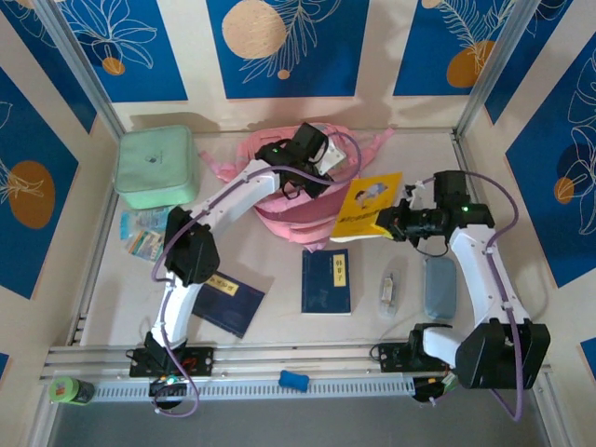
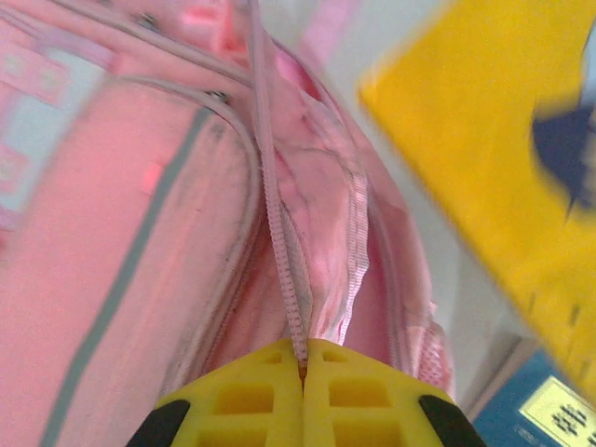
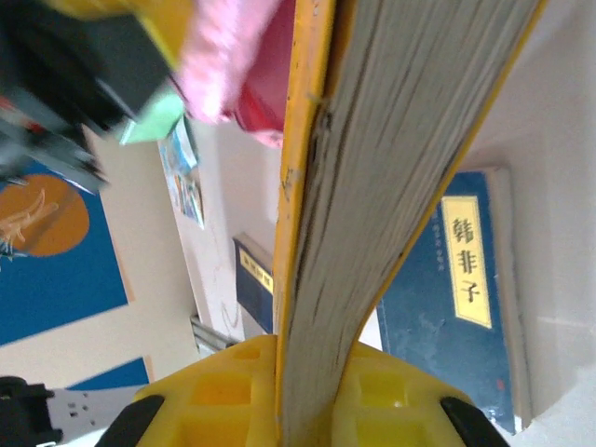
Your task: Pack the student bag
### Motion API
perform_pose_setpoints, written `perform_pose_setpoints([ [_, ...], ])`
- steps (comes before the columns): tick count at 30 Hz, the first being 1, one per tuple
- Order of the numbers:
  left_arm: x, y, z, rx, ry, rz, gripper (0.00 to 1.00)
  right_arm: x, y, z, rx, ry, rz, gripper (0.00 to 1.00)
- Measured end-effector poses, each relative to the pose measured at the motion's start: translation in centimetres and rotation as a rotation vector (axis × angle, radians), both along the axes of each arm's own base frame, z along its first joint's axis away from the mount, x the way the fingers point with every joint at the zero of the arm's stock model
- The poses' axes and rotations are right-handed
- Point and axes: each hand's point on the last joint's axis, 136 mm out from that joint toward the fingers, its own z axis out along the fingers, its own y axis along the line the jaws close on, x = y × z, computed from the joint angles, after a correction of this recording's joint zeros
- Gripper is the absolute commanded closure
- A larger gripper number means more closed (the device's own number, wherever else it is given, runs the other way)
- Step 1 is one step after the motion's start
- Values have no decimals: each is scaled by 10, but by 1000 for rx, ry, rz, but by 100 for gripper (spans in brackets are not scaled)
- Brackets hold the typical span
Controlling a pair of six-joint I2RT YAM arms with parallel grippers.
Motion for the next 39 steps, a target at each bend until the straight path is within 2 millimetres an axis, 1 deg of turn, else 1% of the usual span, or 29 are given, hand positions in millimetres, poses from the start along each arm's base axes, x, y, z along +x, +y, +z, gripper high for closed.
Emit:
perform_pose_setpoints([
  [2, 6, 6, 24, -11, -65, 35, 100, -5, 19, -8, 9, 22, 55, 100],
  [4, 10, 12, 43, -18, -116, 63, 100, -6, 35, -15, 21, 47, 97, 100],
  [7, 13, 17, 59, -23, -161, 89, 100, 4, 59, -25, 53, 57, 149, 100],
  [9, 15, 21, 65, -19, -180, 105, 100, 18, 72, -30, 82, 47, 165, 100],
  [13, 17, 25, 71, -19, -202, 128, 100, 53, 92, -45, 121, 18, 169, 100],
  [17, 19, 27, 76, -28, -216, 150, 100, 96, 110, -63, 118, -25, 159, 100],
  [20, 22, 27, 79, -35, -228, 169, 100, 124, 122, -79, 99, -53, 152, 100],
  [22, 23, 27, 80, -38, -233, 175, 100, 141, 128, -86, 82, -77, 143, 100],
  [26, 26, 29, 82, -35, -244, 190, 100, 173, 136, -95, 62, -121, 124, 90],
  [27, 26, 30, 82, -34, -247, 193, 100, 179, 137, -98, 58, -125, 120, 83],
  [28, 27, 30, 83, -36, -252, 196, 100, 186, 138, -101, 53, -126, 115, 75],
  [30, 29, 30, 84, -35, -260, 203, 100, 195, 140, -107, 44, -135, 111, 66],
  [32, 29, 31, 85, -33, -264, 208, 100, 196, 137, -111, 24, -133, 103, 53],
  [34, 30, 32, 85, -32, -267, 210, 100, 195, 135, -111, 9, -139, 100, 47],
  [37, 30, 32, 85, -30, -268, 212, 100, 185, 123, -114, -43, -117, 73, 46],
  [39, 30, 32, 85, -30, -268, 212, 100, 176, 113, -113, -87, -95, 42, 50],
])
